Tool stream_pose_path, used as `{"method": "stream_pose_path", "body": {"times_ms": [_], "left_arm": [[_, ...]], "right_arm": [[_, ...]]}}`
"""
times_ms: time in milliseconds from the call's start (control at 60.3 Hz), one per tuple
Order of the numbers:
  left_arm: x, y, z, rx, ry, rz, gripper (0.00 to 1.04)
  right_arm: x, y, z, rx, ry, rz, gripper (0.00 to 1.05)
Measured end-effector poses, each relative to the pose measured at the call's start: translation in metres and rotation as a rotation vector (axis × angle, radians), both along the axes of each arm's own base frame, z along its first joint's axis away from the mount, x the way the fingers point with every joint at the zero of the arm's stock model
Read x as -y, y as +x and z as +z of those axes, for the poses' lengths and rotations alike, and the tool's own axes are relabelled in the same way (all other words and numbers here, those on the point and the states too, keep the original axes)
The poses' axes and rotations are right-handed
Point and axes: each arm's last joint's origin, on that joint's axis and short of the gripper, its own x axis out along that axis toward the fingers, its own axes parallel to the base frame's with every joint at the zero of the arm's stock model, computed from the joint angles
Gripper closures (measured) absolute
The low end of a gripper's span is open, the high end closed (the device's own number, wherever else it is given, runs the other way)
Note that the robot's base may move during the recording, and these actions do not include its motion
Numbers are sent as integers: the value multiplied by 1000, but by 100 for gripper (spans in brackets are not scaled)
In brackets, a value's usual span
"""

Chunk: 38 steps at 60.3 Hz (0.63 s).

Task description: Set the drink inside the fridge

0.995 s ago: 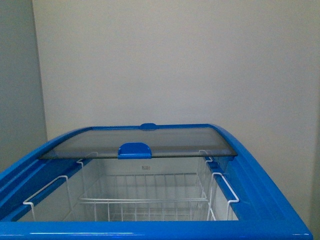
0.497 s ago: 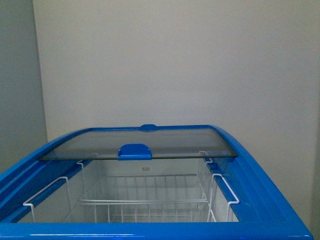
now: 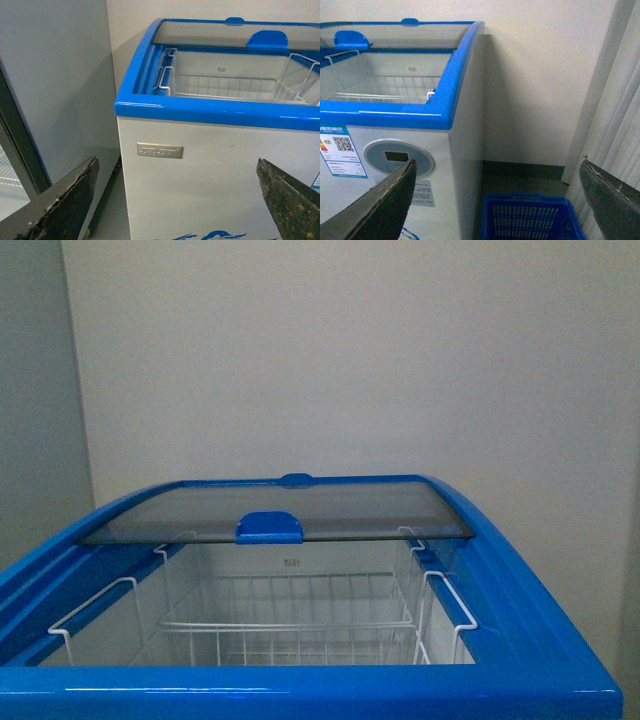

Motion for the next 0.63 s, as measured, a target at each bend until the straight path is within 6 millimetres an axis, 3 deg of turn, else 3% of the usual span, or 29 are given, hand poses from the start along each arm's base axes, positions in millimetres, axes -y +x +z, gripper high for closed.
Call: {"method": "stream_pose_path", "body": {"times_ms": [630], "left_arm": [[0,0,0,0,0,0,8]], "right_arm": [[0,0,0,0,0,0,7]]}}
